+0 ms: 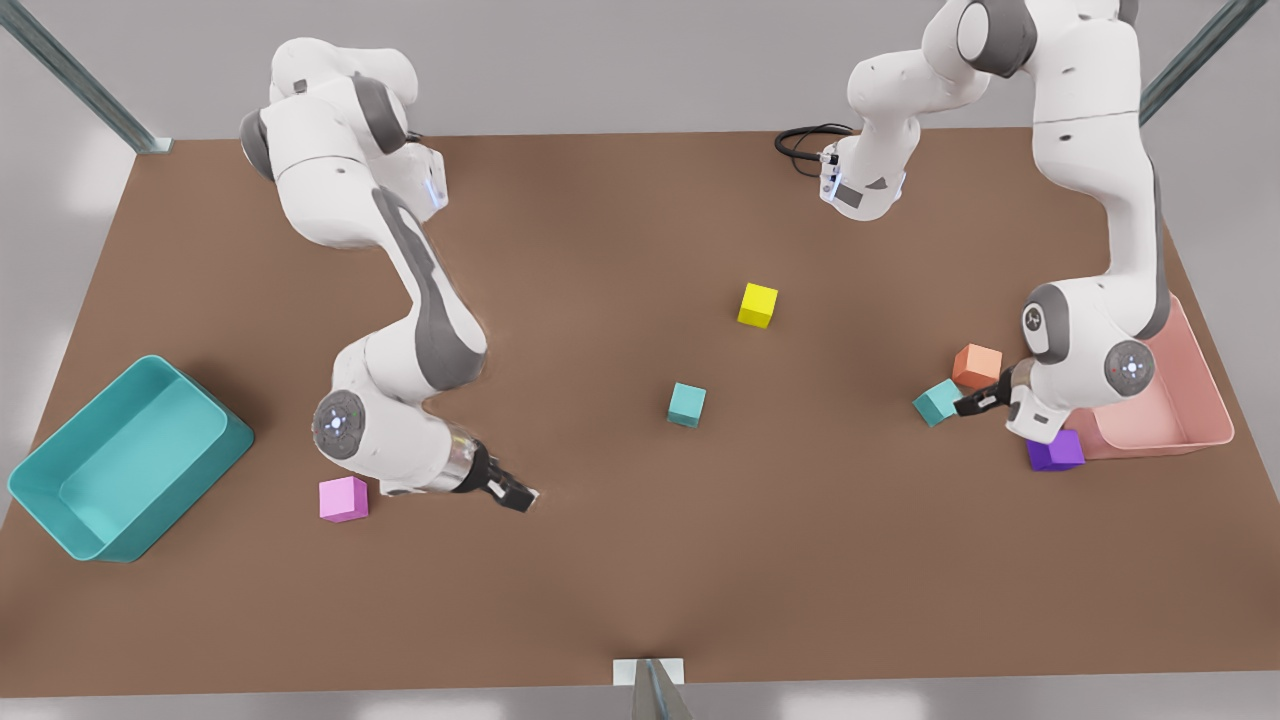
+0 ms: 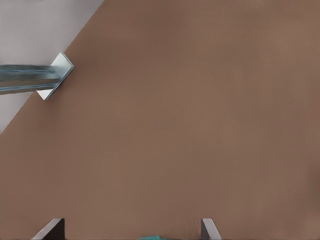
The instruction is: Stack the two blue cubes on top of each other
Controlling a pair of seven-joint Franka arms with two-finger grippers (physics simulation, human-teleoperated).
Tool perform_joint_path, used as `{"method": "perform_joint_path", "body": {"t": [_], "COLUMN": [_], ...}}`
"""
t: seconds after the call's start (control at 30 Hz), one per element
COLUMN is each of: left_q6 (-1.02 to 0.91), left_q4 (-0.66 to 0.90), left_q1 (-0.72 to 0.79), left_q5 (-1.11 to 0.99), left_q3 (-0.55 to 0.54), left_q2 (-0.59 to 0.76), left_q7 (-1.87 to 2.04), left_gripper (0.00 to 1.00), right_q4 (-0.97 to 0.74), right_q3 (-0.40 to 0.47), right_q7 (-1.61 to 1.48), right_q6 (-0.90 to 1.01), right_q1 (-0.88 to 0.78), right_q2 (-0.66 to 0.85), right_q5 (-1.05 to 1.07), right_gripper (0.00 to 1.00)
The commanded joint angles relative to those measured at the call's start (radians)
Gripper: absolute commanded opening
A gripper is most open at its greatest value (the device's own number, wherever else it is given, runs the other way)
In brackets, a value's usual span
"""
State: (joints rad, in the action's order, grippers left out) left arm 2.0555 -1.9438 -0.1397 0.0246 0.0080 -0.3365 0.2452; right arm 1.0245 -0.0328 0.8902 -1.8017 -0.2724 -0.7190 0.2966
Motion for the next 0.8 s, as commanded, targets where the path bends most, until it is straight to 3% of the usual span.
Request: {"method": "perform_joint_path", "body": {"t": [0.0, 0.07, 0.17, 0.2, 0.23, 0.27, 0.37, 0.77], "left_q6": [0.144, 0.144, 0.162, 0.190, 0.192, 0.193, 0.207, 0.250], "left_q4": [-0.018, -0.029, -0.084, -0.104, -0.124, -0.132, -0.153, -0.161], "left_q1": [0.003, 0.003, 0.015, 0.015, 0.017, 0.020, 0.022, 0.025], "left_q5": [0.009, 0.009, 0.023, 0.023, 0.023, 0.023, 0.023, 0.025], "left_q3": [0.006, 0.009, 0.007, 0.007, 0.007, 0.009, 0.010, 0.015], "left_q2": [-0.002, -0.006, -0.002, -0.004, -0.006, -0.006, -0.015, -0.076], "left_q7": [0.255, 0.272, 0.235, 0.230, 0.230, 0.230, 0.230, 0.230], "left_gripper": [1.00, 1.00, 1.00, 1.00, 1.00, 1.00, 1.00, 1.00], "right_q4": [-0.009, -0.011, 0.015, 0.092, 0.291, 0.393, 0.361, 0.361], "right_q3": [-0.003, -0.003, -0.006, -0.001, 0.001, 0.002, 0.002, 0.001], "right_q7": [-0.543, -0.898, -0.927, -0.925, -0.927, -0.929, -0.929, -0.932], "right_q6": [0.524, 0.607, 0.720, 0.707, 0.607, 0.538, 0.539, 0.484], "right_q1": [0.094, 0.128, 0.096, 0.088, 0.079, 0.078, 0.098, 0.114], "right_q2": [0.052, 0.177, 0.363, 0.447, 0.622, 0.665, 0.566, 0.540], "right_q5": [-0.266, -0.470, -0.415, -0.373, -0.366, -0.349, -0.346, -0.333], "right_gripper": [1.00, 1.00, 1.00, 1.00, 1.00, 1.00, 1.00, 1.00]}}
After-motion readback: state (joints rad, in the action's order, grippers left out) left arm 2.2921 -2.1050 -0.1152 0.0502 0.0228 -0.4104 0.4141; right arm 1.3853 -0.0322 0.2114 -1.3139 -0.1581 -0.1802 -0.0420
